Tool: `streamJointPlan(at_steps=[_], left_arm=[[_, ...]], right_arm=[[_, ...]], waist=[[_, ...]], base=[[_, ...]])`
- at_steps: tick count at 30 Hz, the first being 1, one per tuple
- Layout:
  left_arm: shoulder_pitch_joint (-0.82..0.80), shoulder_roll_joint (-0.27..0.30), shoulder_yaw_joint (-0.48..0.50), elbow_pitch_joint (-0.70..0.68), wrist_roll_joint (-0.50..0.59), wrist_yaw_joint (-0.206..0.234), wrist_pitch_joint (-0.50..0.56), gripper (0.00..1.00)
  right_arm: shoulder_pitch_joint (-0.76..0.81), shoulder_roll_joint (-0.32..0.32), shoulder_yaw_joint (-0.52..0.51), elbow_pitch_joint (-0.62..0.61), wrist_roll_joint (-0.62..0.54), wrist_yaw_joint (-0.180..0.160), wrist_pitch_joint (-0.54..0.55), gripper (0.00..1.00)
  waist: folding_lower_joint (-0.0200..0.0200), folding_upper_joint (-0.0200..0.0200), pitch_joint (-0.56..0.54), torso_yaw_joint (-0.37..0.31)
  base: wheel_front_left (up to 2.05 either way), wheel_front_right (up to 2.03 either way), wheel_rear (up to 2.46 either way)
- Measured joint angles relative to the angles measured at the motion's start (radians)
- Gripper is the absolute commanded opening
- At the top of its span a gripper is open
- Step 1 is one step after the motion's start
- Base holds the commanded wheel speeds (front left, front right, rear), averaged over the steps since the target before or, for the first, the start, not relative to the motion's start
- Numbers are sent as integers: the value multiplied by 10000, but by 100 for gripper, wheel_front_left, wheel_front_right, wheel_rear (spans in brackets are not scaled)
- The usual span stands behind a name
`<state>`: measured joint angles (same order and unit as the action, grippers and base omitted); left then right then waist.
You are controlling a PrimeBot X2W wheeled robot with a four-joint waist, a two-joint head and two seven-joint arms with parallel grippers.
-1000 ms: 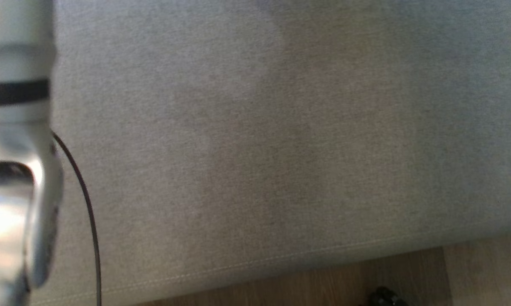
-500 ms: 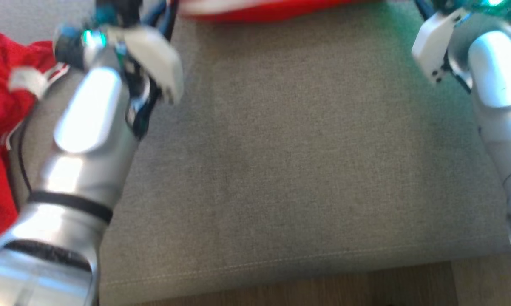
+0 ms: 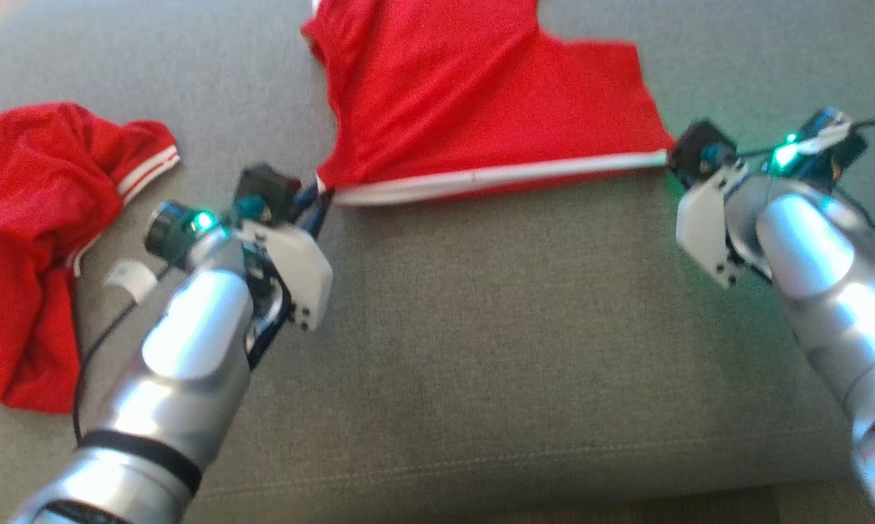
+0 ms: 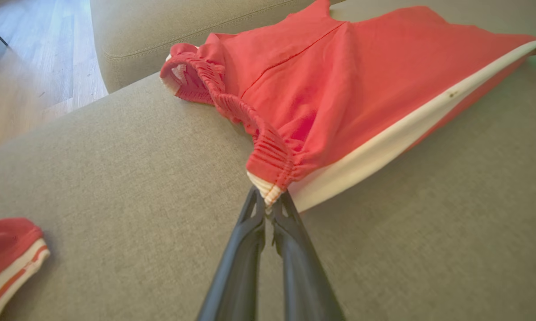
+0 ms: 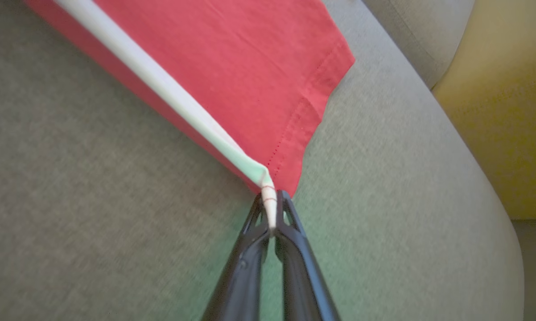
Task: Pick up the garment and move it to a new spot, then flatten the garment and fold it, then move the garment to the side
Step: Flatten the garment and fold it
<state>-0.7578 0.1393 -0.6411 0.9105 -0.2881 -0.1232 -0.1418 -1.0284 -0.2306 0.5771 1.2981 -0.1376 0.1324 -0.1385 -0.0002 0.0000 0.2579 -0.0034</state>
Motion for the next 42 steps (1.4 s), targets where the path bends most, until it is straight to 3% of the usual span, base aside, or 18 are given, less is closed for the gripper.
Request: streamJointPlan(at_steps=[8, 12, 15, 19, 23, 28, 38, 42], left_arm=[[1220, 58, -293, -151, 35, 69, -309, 0], [2107, 267, -408, -454, -56, 132, -372, 0], [2993, 433, -500, -823, -209, 157, -374, 0], [4119, 648, -522, -1519, -491, 282, -357, 0], [5086, 836, -623, -2520, -616, 412, -42, 0], [6102, 1321, -826, -3973, -667, 558, 543, 0], [7959, 2236, -922, -6890, -1532, 761, 2057, 0], [8422, 2514, -798, -8009, -2017, 968, 2541, 0]], right_arm=[[833, -226, 2389, -75, 1992, 4, 840, 0], [1447, -416, 3737, -736, 3478, 2, 1530, 0], [2195, -1045, 4959, -2138, 5335, 2, 2592, 0], [2567, -2654, 6625, -4905, 7814, 2, 4144, 0], [2538, -4199, 7003, -7108, 8982, 2, 5283, 0], [2591, -5480, 7154, -9041, 9555, 4, 6322, 0], [3234, -7127, 7200, -11192, 10142, 33, 7607, 0], [3217, -7446, 7227, -11547, 10268, 33, 7636, 0]], waist=[[0, 0, -1023, -67], [0, 0, -1534, -139], [0, 0, -1914, -176], [0, 0, -2351, -254], [0, 1, -2698, -309], [0, 1, -3000, -283], [0, 1, -3461, -48], [0, 1, -3459, 78]], base=[[0, 0, 0], [0, 0, 0], [0, 0, 0], [0, 0, 0], [0, 0, 0], [0, 0, 0], [0, 0, 0], [0, 0, 0]])
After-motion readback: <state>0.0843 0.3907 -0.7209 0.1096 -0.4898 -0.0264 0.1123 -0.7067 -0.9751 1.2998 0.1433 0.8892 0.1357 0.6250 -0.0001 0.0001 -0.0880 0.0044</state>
